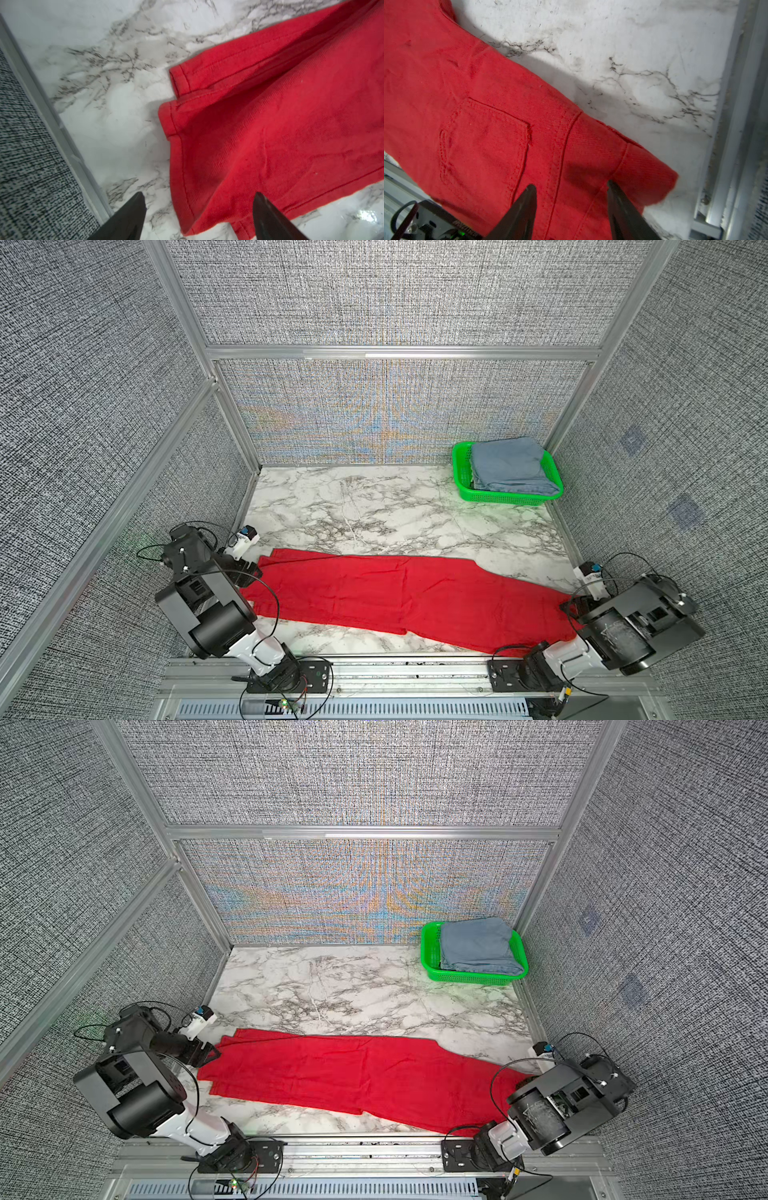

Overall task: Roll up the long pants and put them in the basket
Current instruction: Move the long pant to the center of the board.

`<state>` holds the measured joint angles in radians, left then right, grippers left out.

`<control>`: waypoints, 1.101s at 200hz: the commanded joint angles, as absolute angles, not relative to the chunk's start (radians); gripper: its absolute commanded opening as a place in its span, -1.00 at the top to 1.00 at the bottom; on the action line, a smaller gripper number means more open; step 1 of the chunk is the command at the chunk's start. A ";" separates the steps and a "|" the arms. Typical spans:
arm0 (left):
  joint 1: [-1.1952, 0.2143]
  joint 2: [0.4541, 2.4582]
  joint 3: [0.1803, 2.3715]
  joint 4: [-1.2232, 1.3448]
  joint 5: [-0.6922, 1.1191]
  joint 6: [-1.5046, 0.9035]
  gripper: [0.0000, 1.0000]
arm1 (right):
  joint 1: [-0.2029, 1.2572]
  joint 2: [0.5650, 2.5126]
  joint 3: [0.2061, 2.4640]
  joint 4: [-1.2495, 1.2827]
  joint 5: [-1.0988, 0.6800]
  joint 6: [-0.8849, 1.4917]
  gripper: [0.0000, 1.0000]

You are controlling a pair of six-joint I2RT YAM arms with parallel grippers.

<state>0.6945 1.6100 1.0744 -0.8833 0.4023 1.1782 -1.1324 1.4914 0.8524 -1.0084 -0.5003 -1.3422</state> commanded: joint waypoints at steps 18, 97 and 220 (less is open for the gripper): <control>0.693 1.596 1.035 -0.876 0.336 1.238 -0.62 | -1.119 1.506 0.820 -1.002 -0.464 -1.322 -0.16; 0.623 1.679 1.017 -0.798 0.254 1.192 -0.33 | -1.087 1.569 0.767 -0.934 -0.417 -1.282 -0.16; 0.607 1.825 1.054 -0.717 0.158 1.155 0.95 | -1.017 1.594 0.784 -0.885 -0.408 -1.205 -0.16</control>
<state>0.6079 1.7985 1.0565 -0.7879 0.2153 1.1728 -1.0321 1.5780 0.7971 -0.9360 -0.4736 -1.2438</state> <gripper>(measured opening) 0.102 0.579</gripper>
